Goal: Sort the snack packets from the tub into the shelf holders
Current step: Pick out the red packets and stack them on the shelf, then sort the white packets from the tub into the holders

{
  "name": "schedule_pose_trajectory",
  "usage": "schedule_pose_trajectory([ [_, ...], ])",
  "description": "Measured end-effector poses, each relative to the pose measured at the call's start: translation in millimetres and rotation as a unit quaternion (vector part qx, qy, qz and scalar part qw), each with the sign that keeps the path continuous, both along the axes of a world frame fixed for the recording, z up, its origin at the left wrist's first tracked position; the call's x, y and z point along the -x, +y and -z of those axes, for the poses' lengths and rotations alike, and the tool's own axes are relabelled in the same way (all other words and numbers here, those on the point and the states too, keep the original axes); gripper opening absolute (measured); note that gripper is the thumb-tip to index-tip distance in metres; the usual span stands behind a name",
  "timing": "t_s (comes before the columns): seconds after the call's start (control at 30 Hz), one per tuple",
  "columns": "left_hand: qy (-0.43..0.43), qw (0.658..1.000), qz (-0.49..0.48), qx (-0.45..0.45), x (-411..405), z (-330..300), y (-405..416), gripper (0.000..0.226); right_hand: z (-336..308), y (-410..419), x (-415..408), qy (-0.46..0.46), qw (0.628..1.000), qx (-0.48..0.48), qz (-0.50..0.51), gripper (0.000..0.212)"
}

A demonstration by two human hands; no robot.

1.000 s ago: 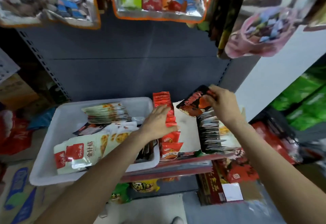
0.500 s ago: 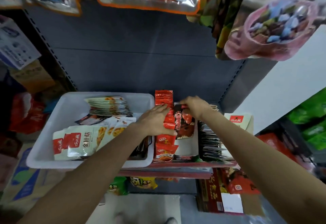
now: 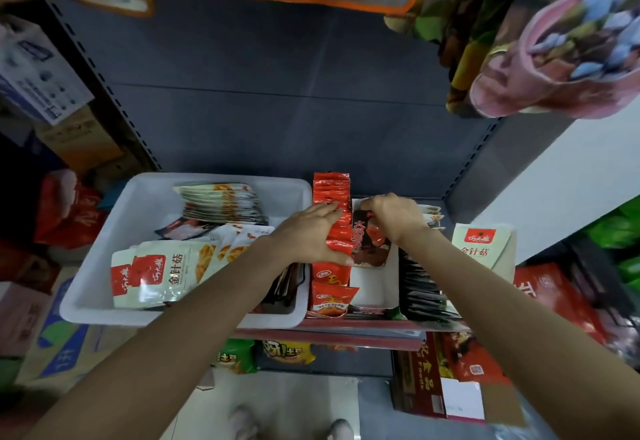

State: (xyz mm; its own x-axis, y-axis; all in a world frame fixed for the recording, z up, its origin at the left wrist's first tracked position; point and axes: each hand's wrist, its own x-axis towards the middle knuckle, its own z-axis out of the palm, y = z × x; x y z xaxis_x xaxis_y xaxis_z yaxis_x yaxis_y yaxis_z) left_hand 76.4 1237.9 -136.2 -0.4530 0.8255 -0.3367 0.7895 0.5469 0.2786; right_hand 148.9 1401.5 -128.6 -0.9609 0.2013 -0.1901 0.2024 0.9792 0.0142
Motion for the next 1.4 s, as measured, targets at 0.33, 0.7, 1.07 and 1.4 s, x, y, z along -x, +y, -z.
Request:
schedule_pose_trajectory([
  [0.33, -0.016, 0.997, -0.027, -0.07, -0.6, -0.9, -5.9, 0.091, 14.7, -7.8, -10.5, 0.186, 0.982, 0.02, 0.013, 0.022],
  [0.7, 0.064, 0.912, -0.247, -0.32, 22.0, 12.2, -105.7, 0.016, -4.5, -116.2, 25.3, 0.242, 0.917, 0.308, 0.075, 0.035],
  [1.07, -0.019, 0.977, -0.21, 0.038, 101.9, 46.8, -232.4, 0.09, 55.3, -207.5, 74.6, -0.06, 0.965, 0.255, 0.027, 0.113],
  [1.4, -0.023, 0.941, -0.306, -0.144, 105.5, 33.7, -245.7, 0.025, 69.1, -217.7, 76.8, -0.056, 0.97, 0.23, 0.056, 0.117],
])
